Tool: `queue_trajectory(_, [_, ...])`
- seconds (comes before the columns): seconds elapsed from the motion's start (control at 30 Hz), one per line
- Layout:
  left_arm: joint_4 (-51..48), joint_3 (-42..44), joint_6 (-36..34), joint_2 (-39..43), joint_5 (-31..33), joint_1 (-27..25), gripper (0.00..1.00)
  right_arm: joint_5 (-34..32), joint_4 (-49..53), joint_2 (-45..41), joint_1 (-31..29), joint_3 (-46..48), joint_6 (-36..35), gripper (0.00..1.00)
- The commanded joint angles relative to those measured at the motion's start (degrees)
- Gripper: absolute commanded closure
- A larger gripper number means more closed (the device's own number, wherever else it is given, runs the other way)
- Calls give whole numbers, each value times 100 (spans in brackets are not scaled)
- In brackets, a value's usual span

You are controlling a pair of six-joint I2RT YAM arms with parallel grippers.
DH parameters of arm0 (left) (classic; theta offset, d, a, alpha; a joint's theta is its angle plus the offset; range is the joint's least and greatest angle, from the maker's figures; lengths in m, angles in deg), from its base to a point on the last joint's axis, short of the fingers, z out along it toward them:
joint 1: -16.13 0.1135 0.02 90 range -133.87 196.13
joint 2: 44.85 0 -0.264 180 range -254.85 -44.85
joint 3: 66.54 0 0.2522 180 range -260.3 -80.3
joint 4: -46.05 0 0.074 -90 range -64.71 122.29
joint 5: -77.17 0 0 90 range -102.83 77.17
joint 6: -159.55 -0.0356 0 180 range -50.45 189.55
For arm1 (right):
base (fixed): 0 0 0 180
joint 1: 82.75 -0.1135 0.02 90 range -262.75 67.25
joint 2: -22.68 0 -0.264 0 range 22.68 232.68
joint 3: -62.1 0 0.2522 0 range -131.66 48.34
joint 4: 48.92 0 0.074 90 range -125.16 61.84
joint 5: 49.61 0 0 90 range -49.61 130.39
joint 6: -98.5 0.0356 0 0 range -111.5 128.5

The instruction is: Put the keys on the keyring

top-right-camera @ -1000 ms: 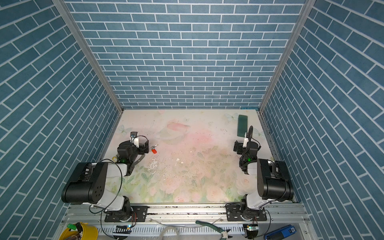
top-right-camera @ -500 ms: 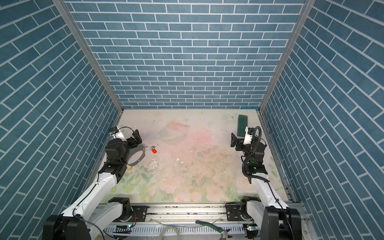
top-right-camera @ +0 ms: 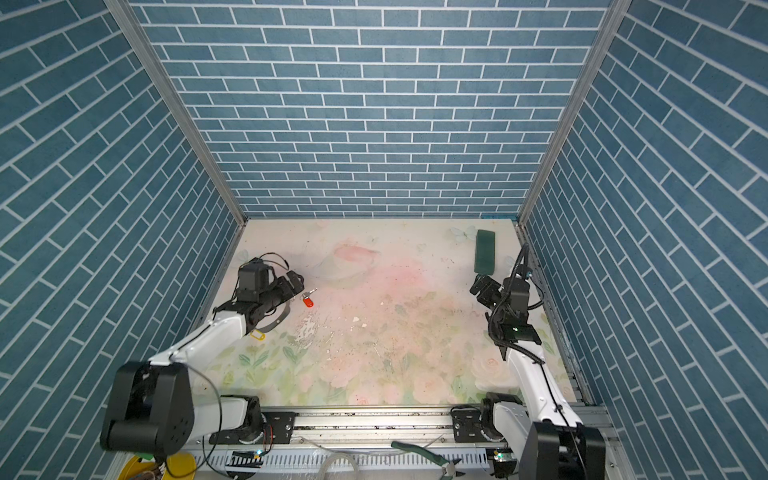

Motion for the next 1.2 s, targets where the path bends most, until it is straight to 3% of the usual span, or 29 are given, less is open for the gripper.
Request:
queue_trajectory(0.0, [-730,-445,-334,-491,-170,-363,0,558,-72,259,-22,-40,406,4])
queue_trajectory(0.2, [-1411,-1102,-516,-1195,520,-813,0,739,-82,542,-54,-58,477,4])
queue_trajectory(0.53, [-1625,-1454,-532,-1797,694,-956,0,784,-48,702,-60,-102,446,4])
queue_trajectory(0.87, [-2126,-1314,-604,-1138,2261,-925,0,864,-67,780,-73,-101,437,4])
queue_trajectory(1.17, [-2149,-1318,-543,-1636,1576,-413,0,832,19,718,-69,-95,411,4])
